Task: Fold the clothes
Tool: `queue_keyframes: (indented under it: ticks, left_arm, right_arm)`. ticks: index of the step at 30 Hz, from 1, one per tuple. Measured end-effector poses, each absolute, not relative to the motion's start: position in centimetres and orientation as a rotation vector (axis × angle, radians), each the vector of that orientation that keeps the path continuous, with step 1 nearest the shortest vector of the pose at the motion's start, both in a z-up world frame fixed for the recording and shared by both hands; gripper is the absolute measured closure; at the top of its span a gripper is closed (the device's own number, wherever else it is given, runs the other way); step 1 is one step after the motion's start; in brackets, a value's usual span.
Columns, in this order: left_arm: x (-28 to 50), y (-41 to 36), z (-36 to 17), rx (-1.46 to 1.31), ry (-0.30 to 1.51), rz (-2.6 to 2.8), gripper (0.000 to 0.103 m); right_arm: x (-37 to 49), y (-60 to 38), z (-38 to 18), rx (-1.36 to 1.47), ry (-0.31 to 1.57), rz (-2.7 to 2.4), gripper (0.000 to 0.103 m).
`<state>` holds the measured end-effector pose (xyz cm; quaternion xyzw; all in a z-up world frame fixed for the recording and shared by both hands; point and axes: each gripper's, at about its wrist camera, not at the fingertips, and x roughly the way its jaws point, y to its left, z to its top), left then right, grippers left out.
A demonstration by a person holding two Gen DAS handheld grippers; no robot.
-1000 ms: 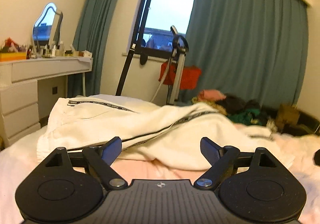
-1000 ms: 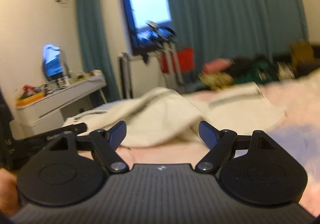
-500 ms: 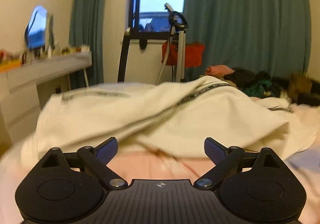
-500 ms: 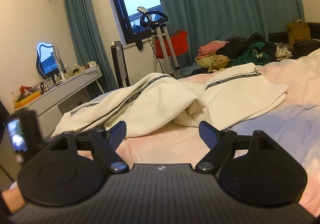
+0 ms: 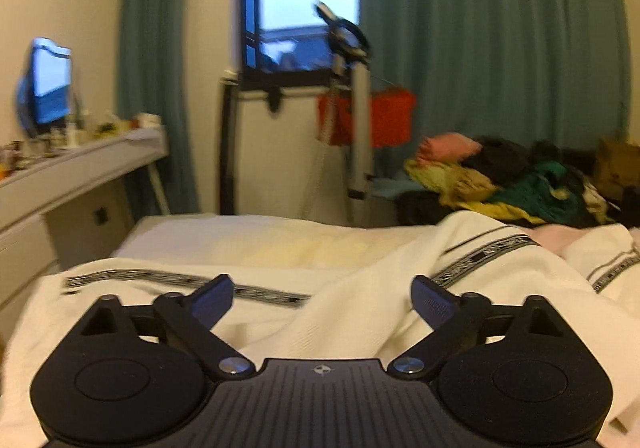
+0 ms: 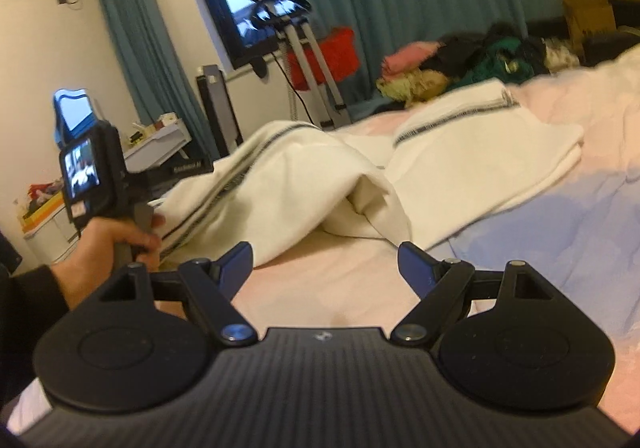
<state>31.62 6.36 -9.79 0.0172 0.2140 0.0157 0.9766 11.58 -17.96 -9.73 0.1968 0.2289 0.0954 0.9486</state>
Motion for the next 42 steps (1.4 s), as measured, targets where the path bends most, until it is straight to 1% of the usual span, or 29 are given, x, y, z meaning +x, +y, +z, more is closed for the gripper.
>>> queue_keyframes:
  ticks: [2,4,5,7,10,13,20,23,26,30,32,35,38,40,42]
  left_arm:
    - [33.6,5.9,-10.4,0.003,0.466,0.018,0.021]
    - [34.9,5.4,-11.1,-0.029,0.5,0.013,0.044]
    - [35.4,5.1,-11.5,-0.038,0.51,0.016,0.051]
    - [35.9,4.4,-11.7,-0.037,0.524,0.004,0.079]
    - [35.1,2.8,-11.2,0.031,0.535,-0.016,0.089]
    - [31.7,2.0,-9.8,0.075,0.523,-0.051,0.093]
    - [20.6,1.0,-6.8,0.172,0.468,-0.104,0.095]
    - [14.9,0.9,-7.7,0.197,0.491,-0.136,0.095]
    - [10.6,0.6,-10.4,0.233,0.583,-0.164,0.096]
    - [7.9,-0.6,-14.3,0.32,0.711,-0.14,0.097]
    - [7.9,-0.6,-14.1,0.294,0.728,-0.122,0.097]
    - [7.9,-0.6,-13.2,0.271,0.707,-0.116,0.095]
    - [8.0,-0.6,-12.2,0.206,0.662,-0.129,0.081]
    - [8.0,-1.0,-11.6,0.175,0.614,-0.148,0.058]
    - [8.1,-1.8,-11.4,0.172,0.557,-0.178,0.049]
  right_arm:
    - [12.6,-18.6,-10.3,0.434,0.48,0.202,0.021]
    - [13.6,-19.3,-11.0,0.468,0.495,0.21,0.022]
    - [13.8,-19.6,-11.1,0.474,0.495,0.205,0.022]
    - [13.8,-20.2,-11.3,0.482,0.496,0.191,0.022]
    - [13.4,-20.8,-11.2,0.501,0.495,0.175,0.021]
    - [13.0,-21.4,-11.0,0.52,0.495,0.158,0.021]
    - [12.0,-22.7,-10.8,0.564,0.493,0.12,0.021]
    - [11.5,-23.0,-10.5,0.565,0.49,0.104,0.021]
    - [11.0,-22.9,-10.3,0.566,0.489,0.1,0.021]
    - [10.3,-22.6,-10.2,0.571,0.497,0.098,0.021]
    - [9.7,-22.2,-10.1,0.565,0.503,0.099,0.021]
    - [8.7,-21.7,-9.9,0.569,0.508,0.102,0.021]
    - [8.2,-21.1,-9.3,0.569,0.505,0.107,0.021]
    - [7.8,-20.7,-8.5,0.573,0.494,0.103,0.021]
    - [7.3,-20.4,-7.7,0.578,0.477,0.102,0.021]
